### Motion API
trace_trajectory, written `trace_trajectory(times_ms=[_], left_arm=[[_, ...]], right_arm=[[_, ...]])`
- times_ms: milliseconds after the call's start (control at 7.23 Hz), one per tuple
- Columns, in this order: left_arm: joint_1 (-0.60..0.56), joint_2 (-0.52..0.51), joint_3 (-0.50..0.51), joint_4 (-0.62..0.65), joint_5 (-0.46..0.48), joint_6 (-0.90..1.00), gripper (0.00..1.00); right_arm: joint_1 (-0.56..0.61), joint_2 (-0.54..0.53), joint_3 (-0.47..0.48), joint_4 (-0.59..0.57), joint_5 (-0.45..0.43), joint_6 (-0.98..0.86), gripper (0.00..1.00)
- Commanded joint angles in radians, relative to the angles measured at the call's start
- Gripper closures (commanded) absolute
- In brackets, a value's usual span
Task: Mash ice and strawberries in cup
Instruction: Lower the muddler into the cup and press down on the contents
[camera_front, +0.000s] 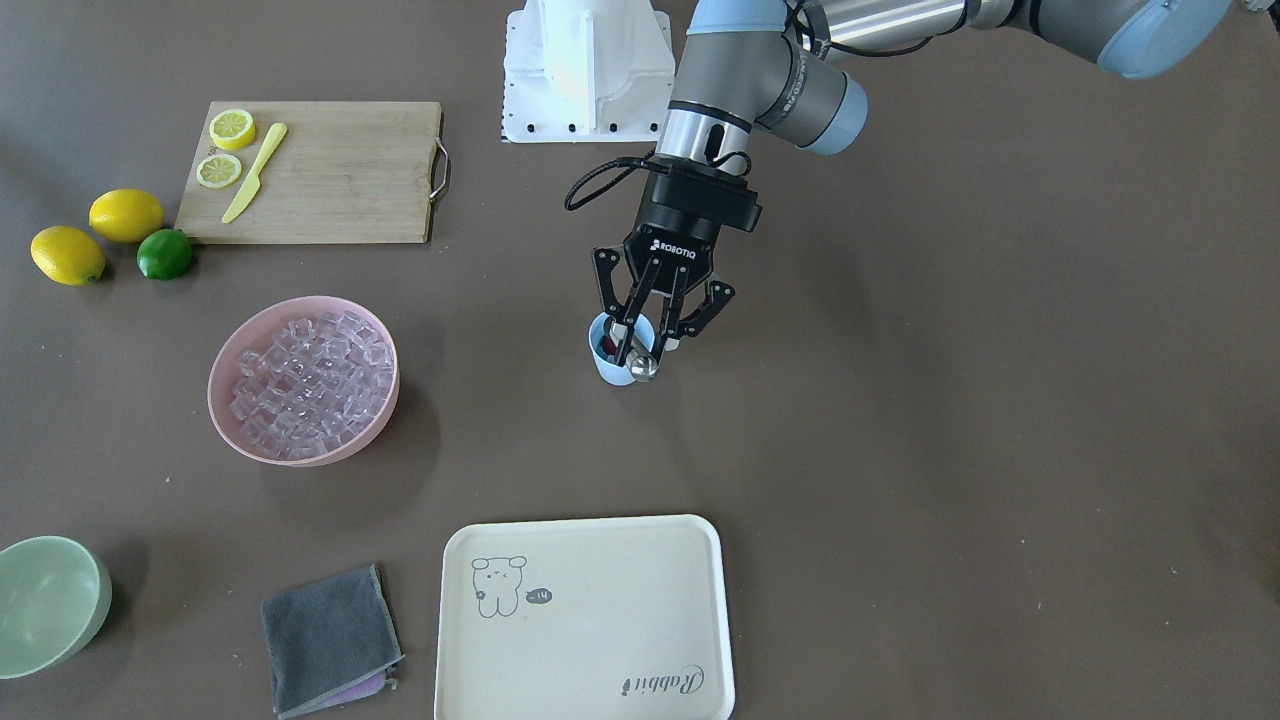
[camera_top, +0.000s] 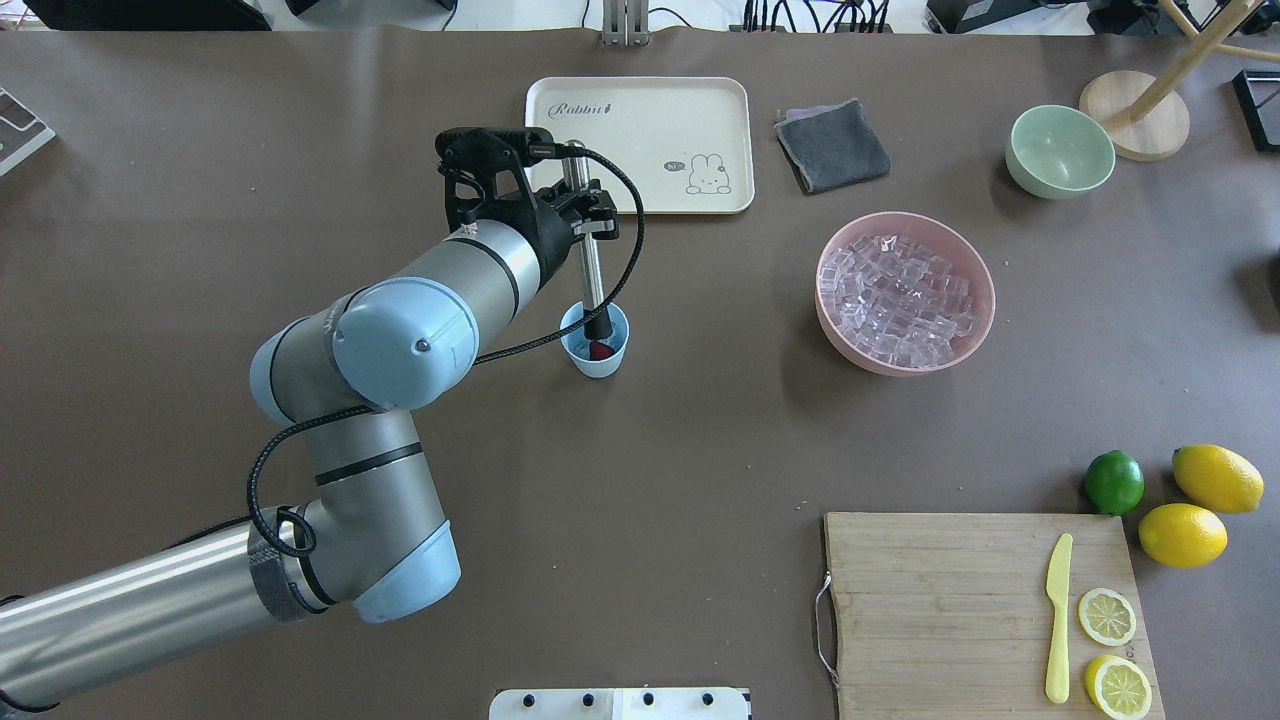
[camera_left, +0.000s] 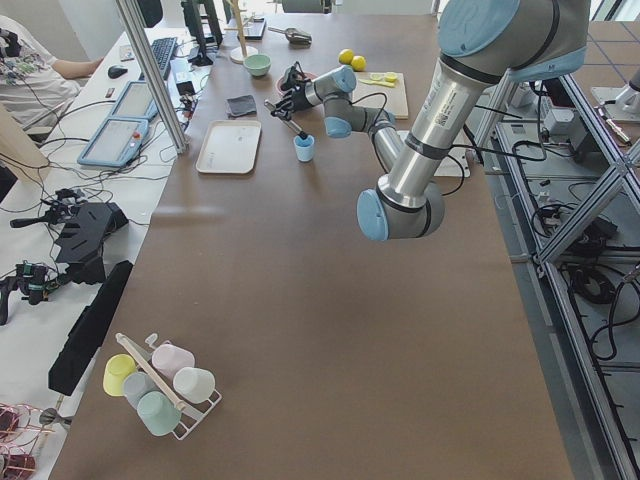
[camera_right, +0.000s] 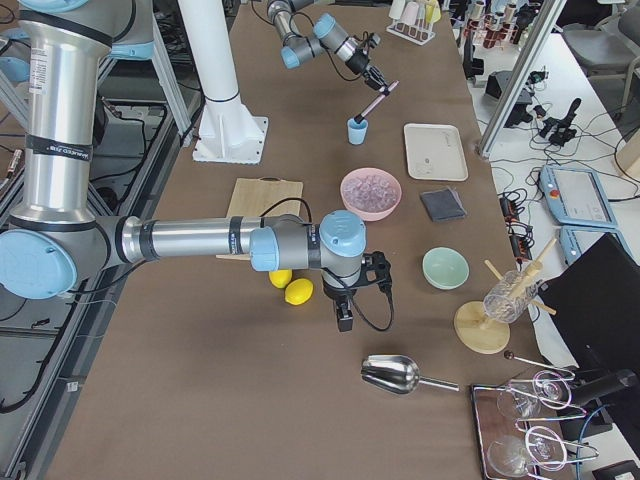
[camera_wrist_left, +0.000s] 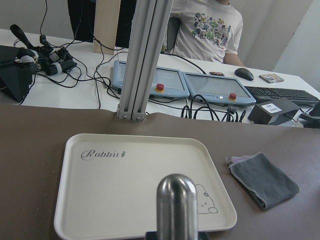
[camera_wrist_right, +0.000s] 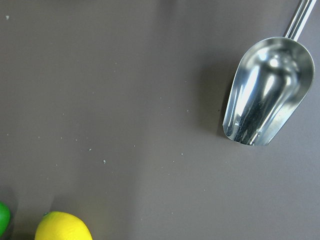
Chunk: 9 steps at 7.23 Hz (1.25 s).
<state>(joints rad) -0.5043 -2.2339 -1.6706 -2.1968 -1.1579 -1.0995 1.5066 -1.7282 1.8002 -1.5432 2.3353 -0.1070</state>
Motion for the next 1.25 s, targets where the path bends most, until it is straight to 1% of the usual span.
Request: trace_trajectory(times_ms=[0,138,692,830,1107], left_arm=[[-0.02,-0.001,-0.023,0.009,-0.002,0.03,1.0],[-0.02,0.002,0.003,-0.001,0.001,0.027,1.0],[0.021,0.005,0.022,-0.008,0.007,0.017,1.0],[0.033,0.0,0.055,-0.009,0.009,0.015,1.0],[0.033,-0.006,0.069,-0.011,0.007,0.003,1.0]], right_arm=[[0.0,-0.008,0.005,0.0,0.004,0.001,0.01],[0.001,-0.008,0.007,0.002,0.006,0.001,0.01],[0.0,-0.008,0.01,0.0,0.007,0.001,0.01],[0.0,-0.008,0.008,0.0,0.009,0.001,0.01],[0.0,-0.008,0.008,0.0,0.007,0.001,0.01]])
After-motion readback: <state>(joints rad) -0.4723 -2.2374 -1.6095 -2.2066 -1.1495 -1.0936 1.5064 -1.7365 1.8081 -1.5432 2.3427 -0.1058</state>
